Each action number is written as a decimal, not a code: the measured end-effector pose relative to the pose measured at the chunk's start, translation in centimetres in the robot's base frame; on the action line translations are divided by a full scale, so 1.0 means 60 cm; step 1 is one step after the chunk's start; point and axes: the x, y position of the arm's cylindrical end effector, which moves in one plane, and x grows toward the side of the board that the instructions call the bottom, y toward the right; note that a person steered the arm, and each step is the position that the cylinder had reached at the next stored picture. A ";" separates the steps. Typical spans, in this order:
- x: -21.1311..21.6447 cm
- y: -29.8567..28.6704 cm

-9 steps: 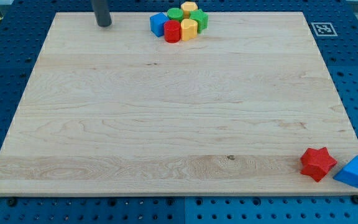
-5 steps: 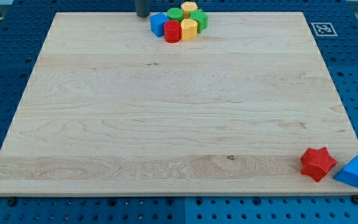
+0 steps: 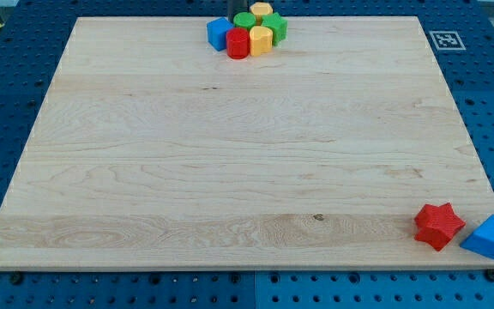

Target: Push yellow hexagon diagonally above green star

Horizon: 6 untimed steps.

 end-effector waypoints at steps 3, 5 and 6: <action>0.000 0.095; -0.001 0.170; -0.001 0.200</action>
